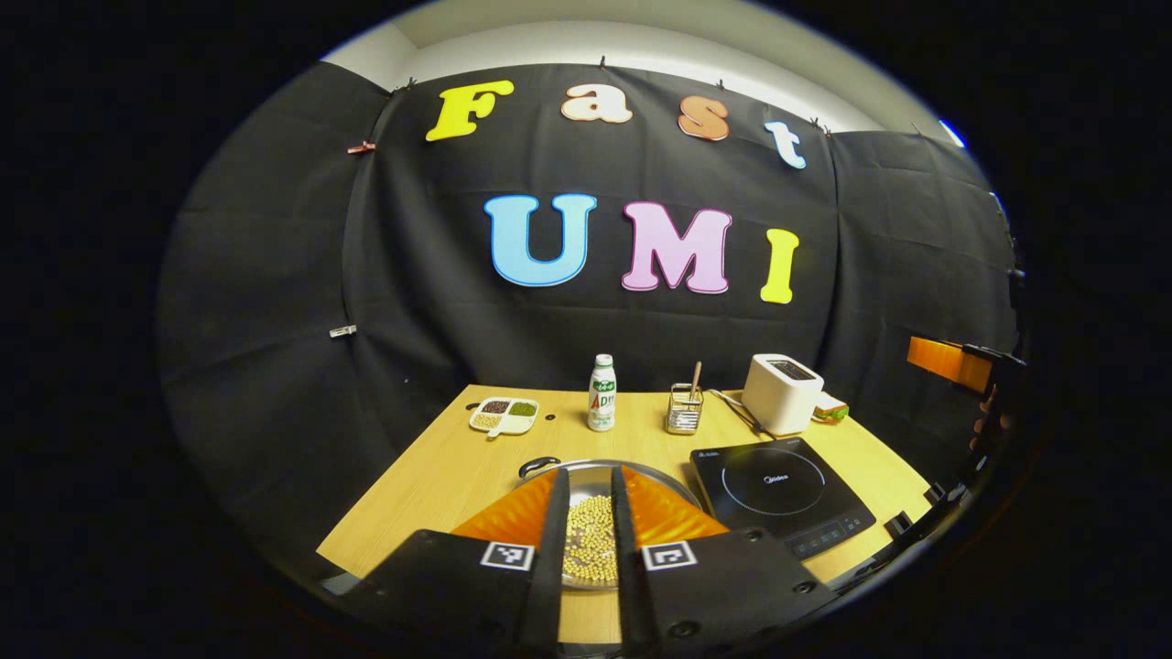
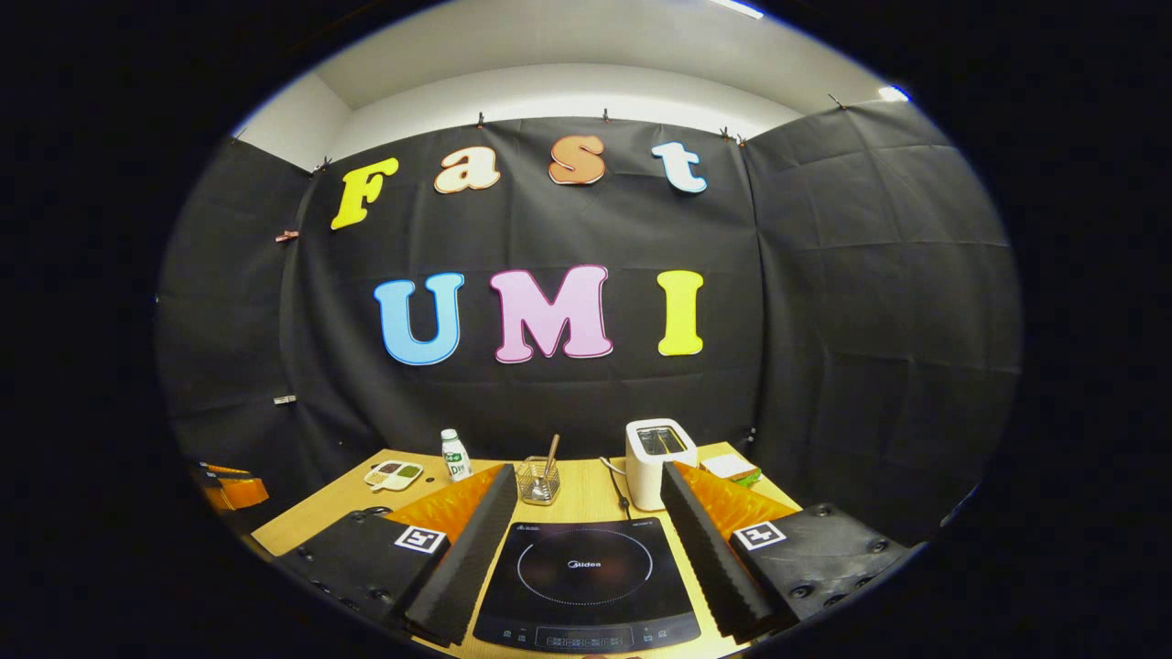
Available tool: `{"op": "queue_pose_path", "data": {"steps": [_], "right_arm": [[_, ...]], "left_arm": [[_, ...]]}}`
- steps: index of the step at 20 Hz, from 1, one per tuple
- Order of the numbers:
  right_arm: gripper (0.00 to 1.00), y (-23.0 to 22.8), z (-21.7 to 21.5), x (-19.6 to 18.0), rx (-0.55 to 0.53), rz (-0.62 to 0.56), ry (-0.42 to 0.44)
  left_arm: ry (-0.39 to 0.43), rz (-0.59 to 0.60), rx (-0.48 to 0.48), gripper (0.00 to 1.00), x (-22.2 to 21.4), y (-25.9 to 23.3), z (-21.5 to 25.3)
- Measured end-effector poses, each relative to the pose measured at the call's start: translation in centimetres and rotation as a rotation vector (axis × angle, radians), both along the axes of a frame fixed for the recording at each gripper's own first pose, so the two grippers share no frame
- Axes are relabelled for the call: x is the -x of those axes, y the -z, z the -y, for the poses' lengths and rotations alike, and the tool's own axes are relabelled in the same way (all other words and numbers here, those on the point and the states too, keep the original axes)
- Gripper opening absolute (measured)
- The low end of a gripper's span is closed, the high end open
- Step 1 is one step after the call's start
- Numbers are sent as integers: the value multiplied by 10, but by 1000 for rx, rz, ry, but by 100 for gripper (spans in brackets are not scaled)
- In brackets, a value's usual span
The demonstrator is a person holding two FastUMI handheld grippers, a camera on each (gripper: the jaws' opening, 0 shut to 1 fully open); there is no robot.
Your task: First push the handle of the pot to place it horizontally, then grasp the pot with both hands and set it on the induction cooktop.
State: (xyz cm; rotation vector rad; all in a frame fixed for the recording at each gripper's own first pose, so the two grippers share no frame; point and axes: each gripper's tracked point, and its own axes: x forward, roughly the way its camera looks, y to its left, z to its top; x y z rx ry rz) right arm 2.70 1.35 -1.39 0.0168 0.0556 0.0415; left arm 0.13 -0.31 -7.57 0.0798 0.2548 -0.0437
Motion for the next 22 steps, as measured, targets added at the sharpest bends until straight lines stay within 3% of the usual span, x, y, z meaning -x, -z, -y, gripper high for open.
{"op": "queue_pose_path", "data": {"steps": [4, 6, 16, 22], "right_arm": [[98, 11, 2, -8, -2, -41, -35], [98, 13, 8, -13, -2, -56, -40], [99, 15, 30, -47, -10, -58, -40], [99, 14, 37, -50, -10, -54, -51]], "left_arm": [[-8, -79, -17, 5, 2, 27, 4], [28, -135, 2, 5, 7, 46, 20], [211, -378, -140, 5, 22, 144, 59], [220, -534, -146, 5, 24, 203, 60]]}}
